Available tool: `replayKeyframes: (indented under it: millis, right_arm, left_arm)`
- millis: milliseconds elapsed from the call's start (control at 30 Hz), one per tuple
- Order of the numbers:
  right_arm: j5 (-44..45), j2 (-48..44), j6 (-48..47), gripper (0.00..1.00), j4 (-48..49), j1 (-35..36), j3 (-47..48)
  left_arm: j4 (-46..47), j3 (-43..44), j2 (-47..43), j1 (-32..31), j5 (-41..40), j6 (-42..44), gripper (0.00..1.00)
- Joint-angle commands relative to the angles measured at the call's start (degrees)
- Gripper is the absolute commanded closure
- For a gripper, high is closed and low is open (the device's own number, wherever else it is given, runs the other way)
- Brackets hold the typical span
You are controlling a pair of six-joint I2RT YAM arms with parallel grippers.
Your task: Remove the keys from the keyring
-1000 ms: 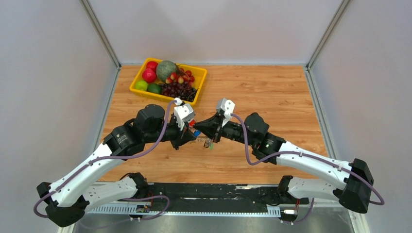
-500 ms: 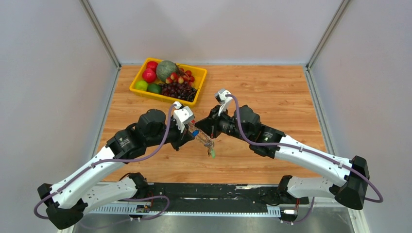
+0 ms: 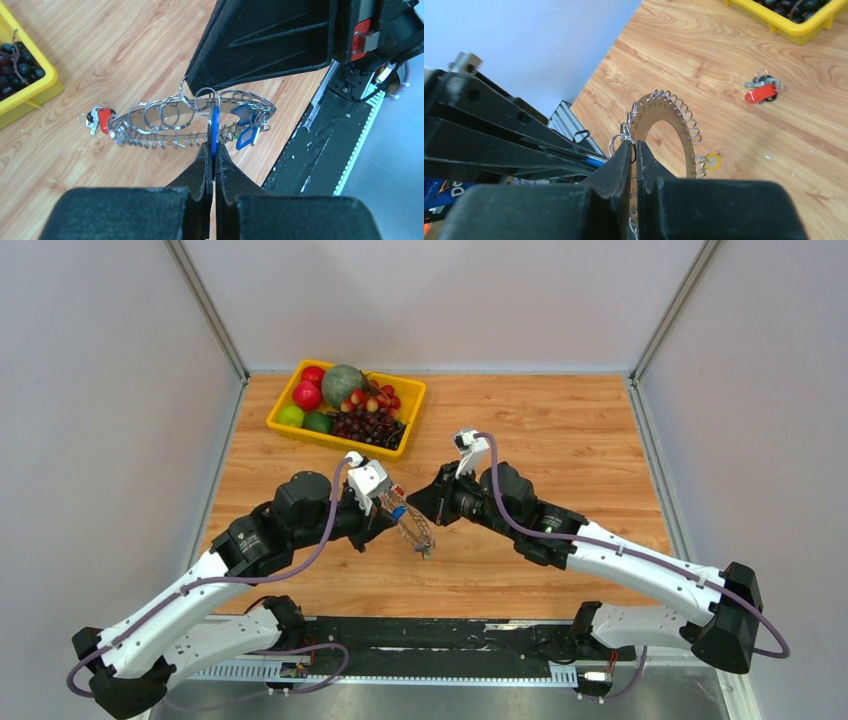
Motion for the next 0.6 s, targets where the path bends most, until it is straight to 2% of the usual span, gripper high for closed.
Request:
replayKeyframes:
  millis: [0,300,400,500,567]
  right_arm:
    - [2.84,-2.71,-0.26,0.92,1.21,0.13,-2.32]
    - [-1.09,-7.17,-3.34,0.92,2.59,0.06,-9.69]
    - [-5.64,-8.26,-5.86,0.84,3.50,0.06,-10.92]
    - [-7.49,-9.98,-10.76,0.73,3.57,0.04,-11.05]
    - [-8.72,-11.82,-15.23,0.70,3.57,0.03,-11.18]
  left_arm:
    - [2.98,2.84,-2.14,-0.14,-1.21,0.55,1.00]
    - [-2.63,9.44,-0.41,-0.13,-1.09,5.72,1.00]
    - [-3.10,10.20,-0.07,-0.10,1.24,8.28,1.00]
    - [-3.20,10.46,-0.02,-0.09,4.47,10.00,1.00]
    - [-3.27,10.73,-0.03,-0.14,6.92,11.01,1.00]
